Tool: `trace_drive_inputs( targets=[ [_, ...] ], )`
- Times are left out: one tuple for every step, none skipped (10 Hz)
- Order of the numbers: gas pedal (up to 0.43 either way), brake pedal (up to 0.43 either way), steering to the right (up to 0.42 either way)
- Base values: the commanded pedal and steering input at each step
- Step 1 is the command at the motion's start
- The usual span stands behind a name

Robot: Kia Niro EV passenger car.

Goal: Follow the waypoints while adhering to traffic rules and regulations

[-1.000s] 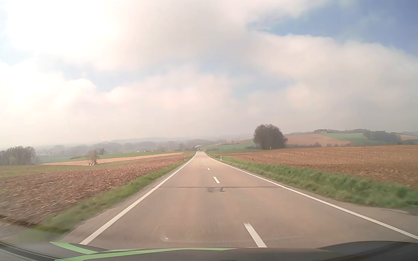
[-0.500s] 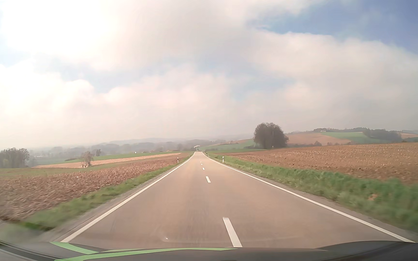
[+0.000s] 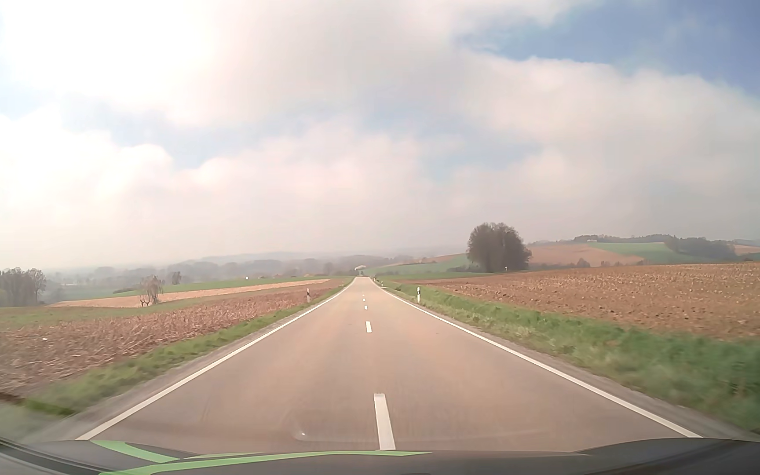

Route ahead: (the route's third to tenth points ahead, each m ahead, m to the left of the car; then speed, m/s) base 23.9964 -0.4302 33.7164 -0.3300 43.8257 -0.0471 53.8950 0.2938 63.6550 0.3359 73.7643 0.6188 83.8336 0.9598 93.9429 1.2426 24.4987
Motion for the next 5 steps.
trace_drive_inputs(
  targets=[
    [0.15, 0.0, -0.006],
    [0.15, 0.0, -0.006],
    [0.15, 0.0, -0.005],
    [0.15, 0.0, -0.006],
    [0.15, 0.0, -0.006]
  ],
)
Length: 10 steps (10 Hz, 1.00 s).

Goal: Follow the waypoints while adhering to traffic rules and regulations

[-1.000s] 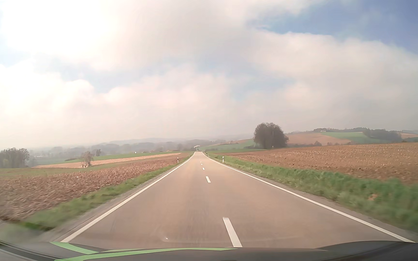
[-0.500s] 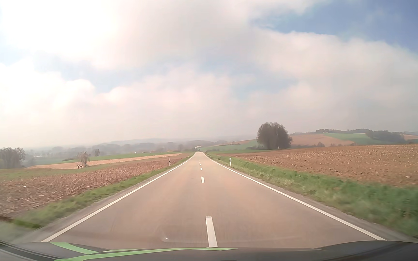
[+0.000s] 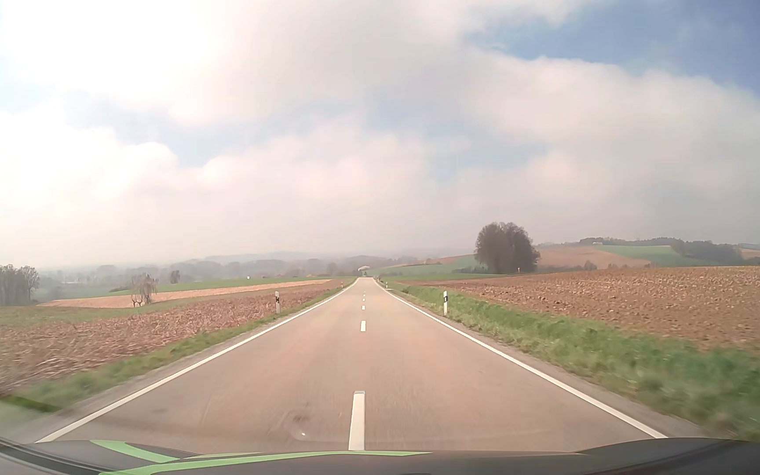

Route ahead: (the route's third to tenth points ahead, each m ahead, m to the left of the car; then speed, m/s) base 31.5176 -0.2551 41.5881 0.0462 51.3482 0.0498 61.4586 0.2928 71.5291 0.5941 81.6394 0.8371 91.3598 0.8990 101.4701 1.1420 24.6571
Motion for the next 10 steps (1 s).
trace_drive_inputs(
  targets=[
    [0.15, 0.0, -0.005],
    [0.15, 0.0, -0.006],
    [0.15, 0.0, -0.006],
    [0.15, 0.0, -0.006],
    [0.15, 0.0, -0.006],
    [0.15, 0.0, -0.005],
    [0.15, 0.0, -0.004],
    [0.15, 0.0, -0.002],
    [0.15, 0.0, -0.001],
    [0.15, 0.0, -0.001]
  ],
)
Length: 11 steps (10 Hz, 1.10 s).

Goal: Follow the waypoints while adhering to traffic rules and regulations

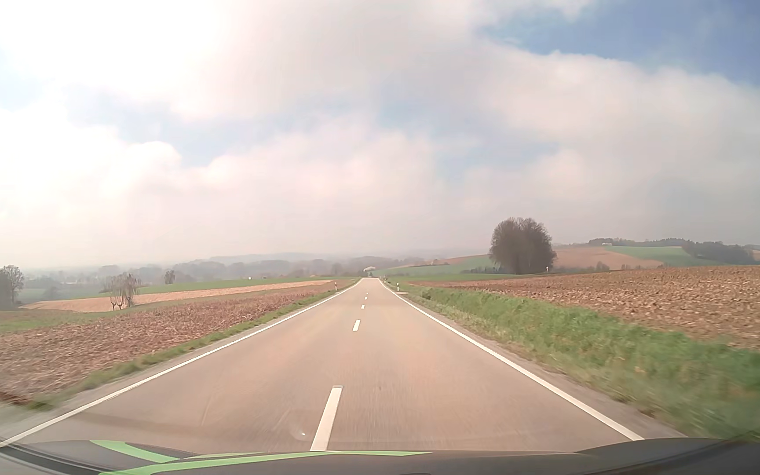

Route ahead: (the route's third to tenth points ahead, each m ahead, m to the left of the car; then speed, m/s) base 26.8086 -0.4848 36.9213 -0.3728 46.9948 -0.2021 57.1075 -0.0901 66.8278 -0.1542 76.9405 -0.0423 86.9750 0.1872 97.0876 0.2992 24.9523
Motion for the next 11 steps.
trace_drive_inputs(
  targets=[
    [0.15, 0.0, -0.001],
    [0.15, 0.0, -0.001],
    [0.15, 0.0, -0.001],
    [0.15, 0.0, -0.001],
    [0.15, 0.0, -0.001],
    [0.15, 0.0, -0.001],
    [0.15, 0.0, -0.001],
    [0.15, 0.0, -0.001],
    [0.15, 0.0, -0.001],
    [0.15, 0.0, -0.001],
    [0.15, 0.0, -0.001]
  ],
)
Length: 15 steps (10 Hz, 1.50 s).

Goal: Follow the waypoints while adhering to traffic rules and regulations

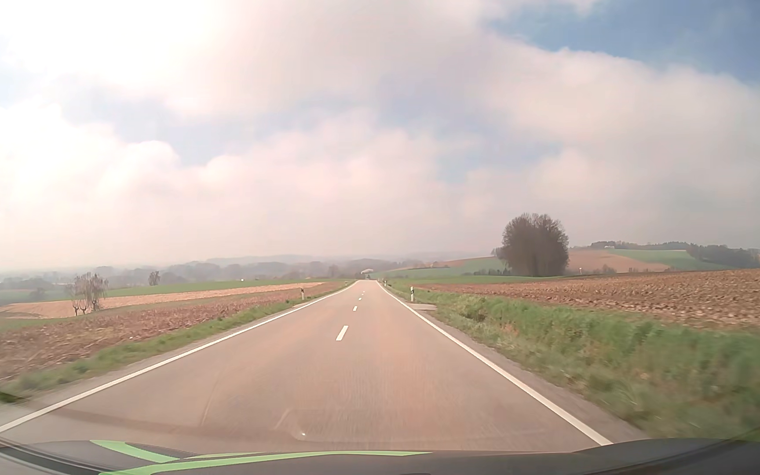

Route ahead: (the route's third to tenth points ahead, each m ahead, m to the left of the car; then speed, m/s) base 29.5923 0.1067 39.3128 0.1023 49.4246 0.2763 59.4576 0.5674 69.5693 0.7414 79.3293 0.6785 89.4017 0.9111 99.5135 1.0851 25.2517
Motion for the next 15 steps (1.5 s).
trace_drive_inputs(
  targets=[
    [0.15, 0.0, -0.001],
    [0.15, 0.0, -0.002],
    [0.15, 0.0, -0.002],
    [0.15, 0.0, -0.003],
    [0.15, 0.0, -0.005],
    [0.15, 0.0, -0.005],
    [0.15, 0.0, -0.005],
    [0.15, 0.0, -0.005],
    [0.15, 0.0, -0.005],
    [0.15, 0.0, -0.005],
    [0.15, 0.0, -0.004],
    [0.15, 0.0, -0.004],
    [0.15, 0.0, -0.002],
    [0.15, 0.0, -0.001],
    [0.15, 0.0, -0.002]
  ],
)
